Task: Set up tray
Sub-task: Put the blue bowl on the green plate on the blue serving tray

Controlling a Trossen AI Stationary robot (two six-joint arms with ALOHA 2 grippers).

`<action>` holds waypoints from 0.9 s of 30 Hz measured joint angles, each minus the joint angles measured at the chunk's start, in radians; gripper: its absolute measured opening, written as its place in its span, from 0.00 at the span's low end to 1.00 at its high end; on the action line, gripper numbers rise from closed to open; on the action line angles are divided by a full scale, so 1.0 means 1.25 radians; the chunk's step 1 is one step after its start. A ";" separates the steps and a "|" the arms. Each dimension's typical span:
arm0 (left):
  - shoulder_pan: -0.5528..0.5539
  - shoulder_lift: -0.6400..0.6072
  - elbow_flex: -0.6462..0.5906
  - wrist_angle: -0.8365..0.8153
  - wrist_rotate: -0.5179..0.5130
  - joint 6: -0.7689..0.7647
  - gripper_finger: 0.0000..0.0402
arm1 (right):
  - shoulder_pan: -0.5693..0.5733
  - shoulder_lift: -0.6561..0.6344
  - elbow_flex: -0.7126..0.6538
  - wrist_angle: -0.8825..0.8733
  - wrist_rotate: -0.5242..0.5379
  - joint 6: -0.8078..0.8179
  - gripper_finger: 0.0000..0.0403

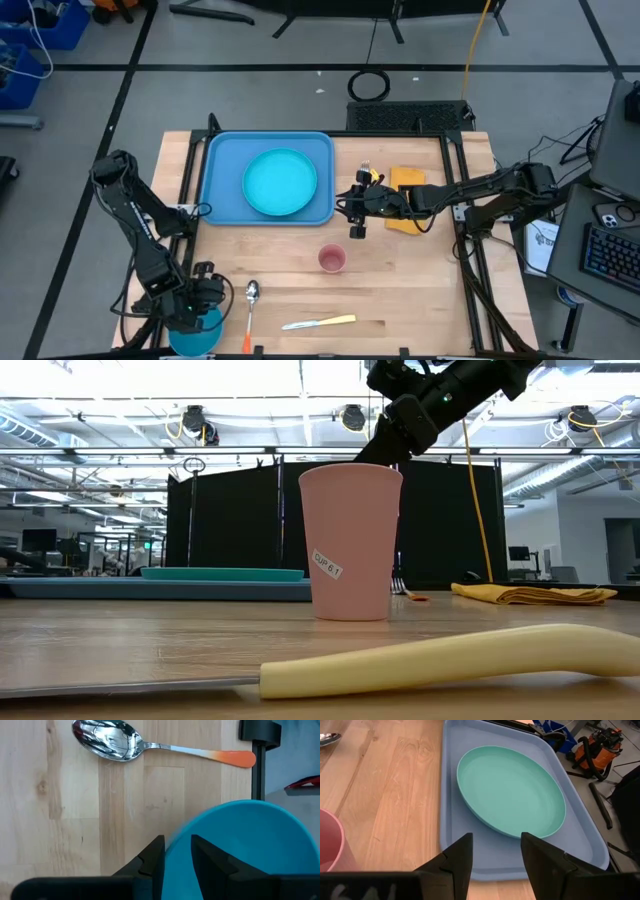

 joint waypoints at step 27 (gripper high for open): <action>0.008 0.047 -0.002 0.001 0.053 -0.005 0.02 | 0.000 0.000 0.000 0.000 0.000 0.000 0.38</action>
